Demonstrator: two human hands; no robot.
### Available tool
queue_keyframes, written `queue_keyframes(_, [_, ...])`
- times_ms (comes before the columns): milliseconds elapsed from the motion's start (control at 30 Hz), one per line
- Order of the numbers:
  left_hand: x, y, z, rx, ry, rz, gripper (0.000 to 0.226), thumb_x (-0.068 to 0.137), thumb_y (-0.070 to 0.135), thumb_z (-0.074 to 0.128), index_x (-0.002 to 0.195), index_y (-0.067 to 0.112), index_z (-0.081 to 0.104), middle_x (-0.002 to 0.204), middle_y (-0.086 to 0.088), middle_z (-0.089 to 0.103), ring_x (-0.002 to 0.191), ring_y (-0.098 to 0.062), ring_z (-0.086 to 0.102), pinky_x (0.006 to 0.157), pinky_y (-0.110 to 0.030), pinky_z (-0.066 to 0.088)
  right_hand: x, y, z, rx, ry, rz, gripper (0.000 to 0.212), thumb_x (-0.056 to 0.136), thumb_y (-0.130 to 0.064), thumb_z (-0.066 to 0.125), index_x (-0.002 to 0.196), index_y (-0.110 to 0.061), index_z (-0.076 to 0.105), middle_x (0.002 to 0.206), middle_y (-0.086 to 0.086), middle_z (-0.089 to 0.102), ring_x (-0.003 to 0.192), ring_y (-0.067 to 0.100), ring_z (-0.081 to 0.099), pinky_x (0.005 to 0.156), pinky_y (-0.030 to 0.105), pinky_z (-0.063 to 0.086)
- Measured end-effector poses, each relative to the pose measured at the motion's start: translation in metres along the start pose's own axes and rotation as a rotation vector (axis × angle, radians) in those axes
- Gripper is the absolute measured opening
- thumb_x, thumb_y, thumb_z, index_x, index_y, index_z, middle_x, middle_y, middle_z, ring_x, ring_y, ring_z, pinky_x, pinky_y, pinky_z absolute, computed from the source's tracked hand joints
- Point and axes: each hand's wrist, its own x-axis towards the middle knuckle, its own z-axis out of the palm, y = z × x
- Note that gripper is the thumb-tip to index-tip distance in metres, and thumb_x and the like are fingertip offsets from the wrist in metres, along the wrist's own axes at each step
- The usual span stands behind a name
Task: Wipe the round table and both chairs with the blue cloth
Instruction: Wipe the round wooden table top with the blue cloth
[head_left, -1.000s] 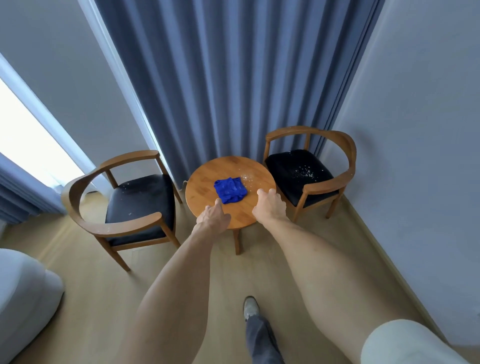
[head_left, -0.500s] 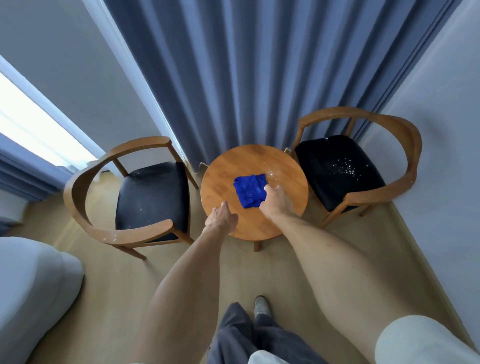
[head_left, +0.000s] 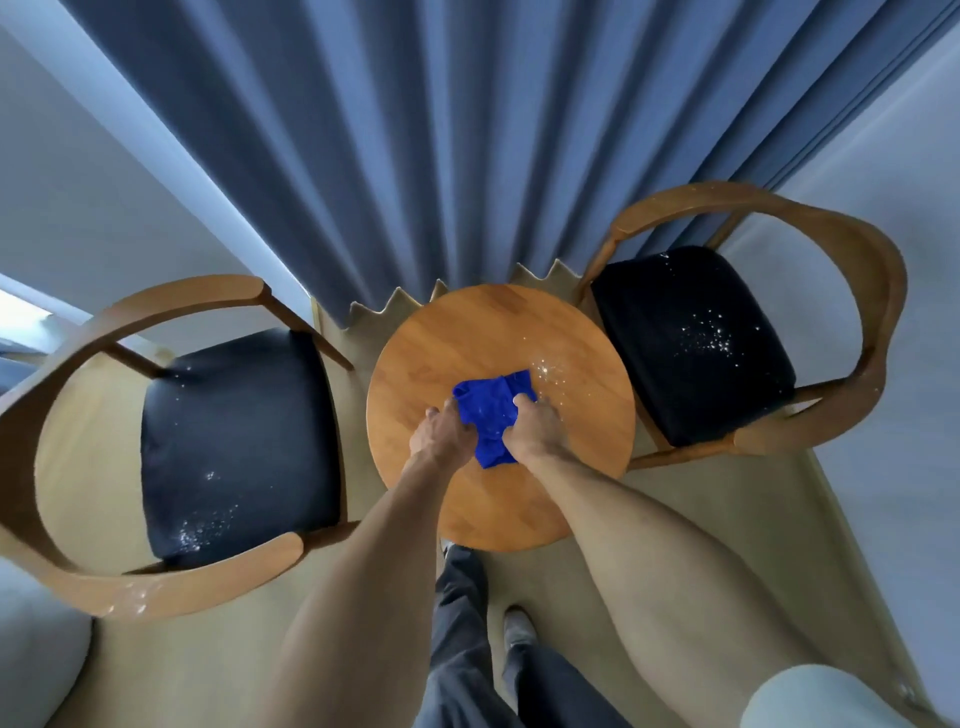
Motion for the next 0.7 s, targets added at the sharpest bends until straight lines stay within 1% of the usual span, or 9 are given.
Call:
queue_keyframes(100, [0.046,-0.003,-0.011,0.035,0.006,-0.045,0.042,0.097,0.023,0.042,0.138,0.016,0.041,0.131,-0.012,0.048,0.107,-0.031,0.057,0.076,-0.039,0.045,0.048,-0.017,0.001,0.009,-0.014,-0.014,0.051,0.090,-0.010,0.050,0.140,-0.018,0.045,0.134,0.011,0.045,0.120,0.029,0.049,0.085,0.037,0.051])
queue_keyframes(200, [0.092,0.000,-0.008,0.052,0.011,-0.045,0.038,0.096,0.022,0.040,0.133,0.014,0.044,0.128,-0.012,0.048,0.104,-0.033,0.056,0.074,-0.040,0.044,0.101,-0.022,0.008,-0.129,0.002,-0.138,0.044,0.090,-0.010,0.052,0.134,-0.014,0.048,0.127,0.013,0.047,0.112,0.030,0.053,0.085,0.039,0.052])
queue_keyframes(300, [0.134,0.003,0.009,0.072,0.006,-0.016,0.034,0.096,0.022,0.038,0.129,0.014,0.045,0.130,-0.012,0.046,0.110,-0.034,0.053,0.079,-0.042,0.046,0.150,-0.014,0.025,-0.254,-0.021,-0.287,0.037,0.091,-0.017,0.054,0.128,-0.014,0.048,0.123,0.013,0.047,0.109,0.029,0.052,0.089,0.039,0.048])
queue_keyframes(367, [0.165,0.004,0.026,0.110,0.002,0.003,0.034,0.097,0.021,0.038,0.129,0.013,0.045,0.135,-0.013,0.043,0.118,-0.033,0.048,0.086,-0.045,0.047,0.178,-0.006,0.050,-0.322,-0.032,-0.281,0.033,0.095,-0.024,0.051,0.127,-0.016,0.050,0.125,0.011,0.048,0.112,0.030,0.051,0.093,0.040,0.045])
queue_keyframes(433, [0.194,0.004,0.041,0.129,0.015,0.012,0.040,0.096,0.019,0.039,0.136,0.013,0.042,0.145,-0.015,0.036,0.128,-0.033,0.040,0.094,-0.047,0.044,0.194,0.005,0.081,-0.285,0.006,-0.189,0.041,0.097,-0.037,0.047,0.133,-0.017,0.048,0.134,0.014,0.044,0.122,0.032,0.045,0.102,0.042,0.040])
queue_keyframes(500, [0.223,0.005,0.058,0.115,0.066,0.019,0.050,0.095,0.017,0.040,0.144,0.015,0.035,0.155,-0.017,0.025,0.137,-0.034,0.030,0.102,-0.048,0.039,0.198,0.022,0.123,-0.243,0.056,-0.148,0.058,0.096,-0.051,0.041,0.145,-0.019,0.038,0.152,0.020,0.028,0.140,0.036,0.029,0.111,0.046,0.031])
queue_keyframes(567, [0.248,0.005,0.076,0.082,0.168,0.031,0.057,0.094,0.017,0.041,0.150,0.015,0.027,0.159,-0.018,0.018,0.142,-0.033,0.022,0.107,-0.046,0.032,0.187,0.039,0.162,-0.226,0.095,-0.215,0.069,0.092,-0.060,0.039,0.150,-0.022,0.033,0.160,0.022,0.014,0.148,0.036,0.017,0.115,0.050,0.025])
queue_keyframes(633, [0.267,0.000,0.088,0.031,0.295,0.011,0.061,0.096,0.020,0.040,0.152,0.013,0.020,0.160,-0.018,0.015,0.146,-0.031,0.016,0.110,-0.044,0.028,0.181,0.052,0.189,-0.196,0.138,-0.279,0.076,0.086,-0.064,0.043,0.151,-0.025,0.033,0.162,0.020,0.011,0.150,0.034,0.011,0.116,0.050,0.022])
queue_keyframes(700, [0.287,-0.007,0.099,0.012,0.381,-0.029,0.062,0.097,0.023,0.038,0.154,0.013,0.015,0.162,-0.017,0.011,0.149,-0.031,0.010,0.113,-0.045,0.024,0.194,0.064,0.201,-0.149,0.200,-0.293,0.074,0.085,-0.063,0.046,0.149,-0.029,0.036,0.163,0.015,0.012,0.151,0.030,0.010,0.117,0.047,0.020])
